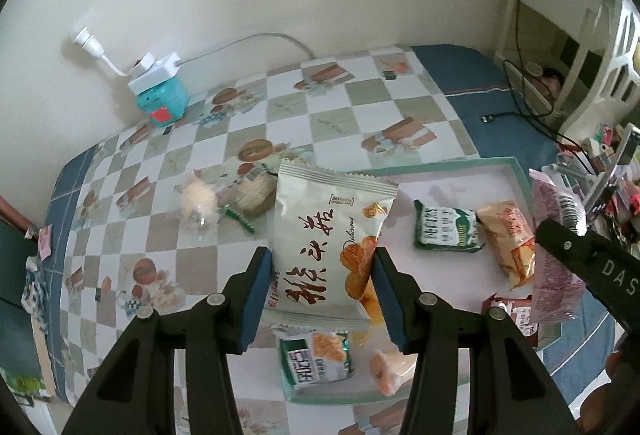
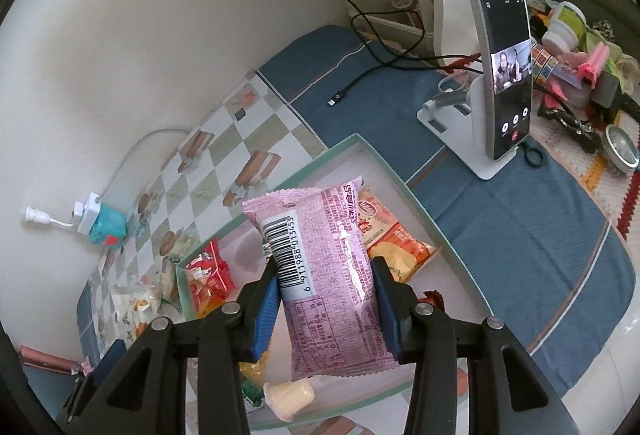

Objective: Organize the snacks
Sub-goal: 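Carry the pastry bag with left tool while right tool carries pink wafer bag over the tray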

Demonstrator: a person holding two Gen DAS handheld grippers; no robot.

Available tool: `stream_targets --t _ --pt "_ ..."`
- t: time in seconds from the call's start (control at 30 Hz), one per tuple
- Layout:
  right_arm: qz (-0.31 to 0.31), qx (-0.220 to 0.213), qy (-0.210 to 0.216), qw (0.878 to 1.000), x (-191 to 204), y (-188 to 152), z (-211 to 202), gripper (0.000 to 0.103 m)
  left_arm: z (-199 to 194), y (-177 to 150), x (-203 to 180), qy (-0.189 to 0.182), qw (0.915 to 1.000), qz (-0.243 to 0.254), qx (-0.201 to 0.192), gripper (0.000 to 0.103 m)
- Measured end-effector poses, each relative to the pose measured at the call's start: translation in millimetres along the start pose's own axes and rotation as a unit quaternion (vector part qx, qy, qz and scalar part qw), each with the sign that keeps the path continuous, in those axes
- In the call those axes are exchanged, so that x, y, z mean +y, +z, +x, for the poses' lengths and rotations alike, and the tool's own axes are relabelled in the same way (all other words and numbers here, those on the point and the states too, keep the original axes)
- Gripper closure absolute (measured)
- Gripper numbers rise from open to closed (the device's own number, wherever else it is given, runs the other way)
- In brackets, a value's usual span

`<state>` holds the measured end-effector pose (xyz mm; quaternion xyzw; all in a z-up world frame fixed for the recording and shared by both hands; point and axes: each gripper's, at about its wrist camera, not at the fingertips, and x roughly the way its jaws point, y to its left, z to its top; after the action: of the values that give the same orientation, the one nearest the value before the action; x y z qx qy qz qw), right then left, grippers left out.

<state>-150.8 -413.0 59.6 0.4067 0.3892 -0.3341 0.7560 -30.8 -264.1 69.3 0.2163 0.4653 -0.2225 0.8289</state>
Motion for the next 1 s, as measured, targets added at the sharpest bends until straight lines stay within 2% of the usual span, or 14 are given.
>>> stream_targets --t 0.2,0.43,1.0 --pt "-0.007 0.007 -0.005 1.000 3.2 -1.5 7.3 0.056 6.4 1.3 -11.3 -0.008 0.9999 0.013 0.000 0.050" --pt "-0.013 0.046 -0.018 0.999 4.6 -12.3 38.1 0.056 23.7 -1.0 -16.8 -0.014 0.9996 0.016 0.019 0.050" --pt "-0.024 0.037 -0.040 0.998 8.2 -13.6 36.1 0.054 31.2 -1.6 -25.9 -0.037 0.9986 0.027 0.027 0.050"
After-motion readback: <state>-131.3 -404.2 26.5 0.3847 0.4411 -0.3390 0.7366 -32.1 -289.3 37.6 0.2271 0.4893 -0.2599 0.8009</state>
